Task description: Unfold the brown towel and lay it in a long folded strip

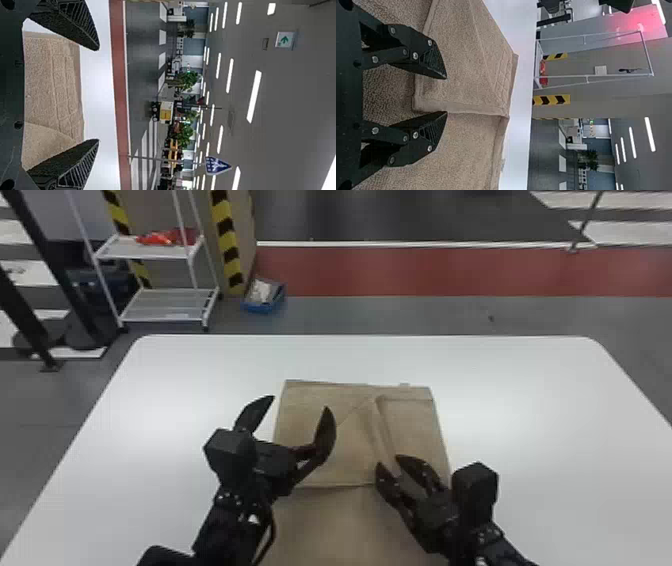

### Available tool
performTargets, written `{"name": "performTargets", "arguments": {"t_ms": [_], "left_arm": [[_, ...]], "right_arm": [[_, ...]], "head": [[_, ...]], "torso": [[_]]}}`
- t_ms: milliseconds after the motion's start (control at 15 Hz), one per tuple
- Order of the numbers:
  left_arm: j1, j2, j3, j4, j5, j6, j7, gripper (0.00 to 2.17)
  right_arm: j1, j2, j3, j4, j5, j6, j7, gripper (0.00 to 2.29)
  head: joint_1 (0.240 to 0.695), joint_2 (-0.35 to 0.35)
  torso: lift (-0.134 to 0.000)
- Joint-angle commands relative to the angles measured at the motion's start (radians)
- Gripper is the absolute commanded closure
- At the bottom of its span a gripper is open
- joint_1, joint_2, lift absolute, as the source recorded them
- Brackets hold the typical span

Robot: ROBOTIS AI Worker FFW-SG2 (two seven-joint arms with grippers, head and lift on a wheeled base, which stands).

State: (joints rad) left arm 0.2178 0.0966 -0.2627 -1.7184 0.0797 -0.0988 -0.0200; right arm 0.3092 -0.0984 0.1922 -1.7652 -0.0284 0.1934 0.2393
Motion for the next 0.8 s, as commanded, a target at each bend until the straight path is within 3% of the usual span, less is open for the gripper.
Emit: {"name": "performTargets", "arguments": {"t_ms": [0, 200, 467, 733], "left_arm": [[0.000, 0.000, -0.001, 0.005, 0.000, 0.000, 0.000, 0.05], [-0.005, 0.000, -0.001, 0.010, 0.000, 0.000, -0.002, 0.05], [-0.014, 0.000, -0.003, 0.022, 0.000, 0.000, 0.000, 0.05], [-0.023, 0.000, 0.010, 0.029, 0.000, -0.012, 0.008, 0.05]], "right_arm": [[-0.001, -0.001, 0.001, -0.003, 0.002, 0.011, 0.002, 0.85], [-0.002, -0.001, 0.000, -0.003, 0.001, 0.011, 0.003, 0.88], [-0.001, -0.004, -0.003, -0.031, -0.001, 0.024, 0.017, 1.64], [0.041, -0.018, -0.017, -0.131, -0.018, 0.024, 0.017, 1.68]], "head": [[0.695, 0.003], [0.695, 0.003], [0.695, 0.004], [0.695, 0.008]], "torso": [[-0.120], [-0.120], [-0.120], [-0.120]]}}
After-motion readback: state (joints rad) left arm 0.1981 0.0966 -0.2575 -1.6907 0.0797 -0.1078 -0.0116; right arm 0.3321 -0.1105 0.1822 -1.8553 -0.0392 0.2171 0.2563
